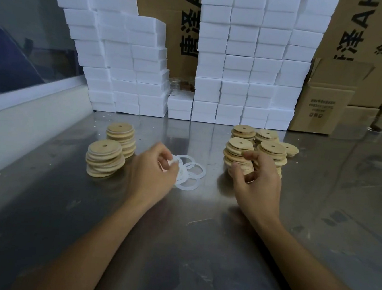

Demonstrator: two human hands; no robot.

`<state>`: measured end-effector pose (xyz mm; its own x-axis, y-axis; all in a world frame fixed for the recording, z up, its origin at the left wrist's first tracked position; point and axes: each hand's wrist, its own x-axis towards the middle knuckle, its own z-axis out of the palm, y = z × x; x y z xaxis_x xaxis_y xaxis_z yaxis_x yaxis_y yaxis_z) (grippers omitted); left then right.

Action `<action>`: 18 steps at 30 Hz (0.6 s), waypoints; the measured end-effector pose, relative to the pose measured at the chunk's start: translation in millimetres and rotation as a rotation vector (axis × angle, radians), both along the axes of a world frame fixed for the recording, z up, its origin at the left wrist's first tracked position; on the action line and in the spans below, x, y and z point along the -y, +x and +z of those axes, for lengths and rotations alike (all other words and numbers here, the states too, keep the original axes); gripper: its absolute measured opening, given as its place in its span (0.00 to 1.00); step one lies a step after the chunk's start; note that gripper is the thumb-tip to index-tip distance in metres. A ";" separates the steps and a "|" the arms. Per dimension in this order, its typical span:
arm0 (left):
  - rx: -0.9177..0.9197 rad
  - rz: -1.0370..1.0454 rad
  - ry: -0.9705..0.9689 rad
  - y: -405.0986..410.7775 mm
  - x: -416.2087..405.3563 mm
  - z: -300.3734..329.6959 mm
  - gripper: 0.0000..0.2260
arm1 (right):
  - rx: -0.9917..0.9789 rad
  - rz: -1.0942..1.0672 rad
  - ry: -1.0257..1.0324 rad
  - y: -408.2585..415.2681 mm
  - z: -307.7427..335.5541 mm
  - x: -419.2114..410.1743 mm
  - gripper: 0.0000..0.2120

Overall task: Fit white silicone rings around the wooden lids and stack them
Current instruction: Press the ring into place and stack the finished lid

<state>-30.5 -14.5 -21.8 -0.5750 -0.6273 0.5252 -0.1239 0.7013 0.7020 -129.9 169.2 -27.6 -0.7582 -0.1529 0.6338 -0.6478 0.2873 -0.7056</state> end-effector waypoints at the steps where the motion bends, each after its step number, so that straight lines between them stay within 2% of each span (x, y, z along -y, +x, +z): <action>1: 0.086 -0.037 -0.100 0.1 -2.0 -3.6 0.09 | -0.022 -0.018 0.019 -3.8 -0.9 0.1 0.14; 4: 0.292 -0.066 -0.253 0.3 -4.8 -9.8 0.10 | -0.148 -0.064 0.122 -8.7 -1.4 4.8 0.24; 7: 0.349 -0.089 -0.204 2.5 -3.6 -8.0 0.06 | -0.224 -0.092 0.254 -14.5 -2.8 9.6 0.29; 10: 0.367 -0.112 -0.194 5.9 -3.5 -3.0 0.01 | -0.197 -0.098 0.409 -26.0 -4.0 12.9 0.32; 14: 0.411 -0.111 -0.292 5.7 -2.0 -2.8 0.04 | -0.138 -0.125 0.436 -36.2 -6.7 17.1 0.22; 18: 0.385 -0.090 -0.313 3.9 -2.1 -1.4 0.03 | -0.178 -0.121 0.431 -34.2 -4.7 14.5 0.19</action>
<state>-26.5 -12.4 -23.2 -0.8085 -0.4127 0.4195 -0.2616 0.8906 0.3719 -164.1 154.7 -32.3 -0.6724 -0.3481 0.6532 -0.6916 0.6099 -0.3870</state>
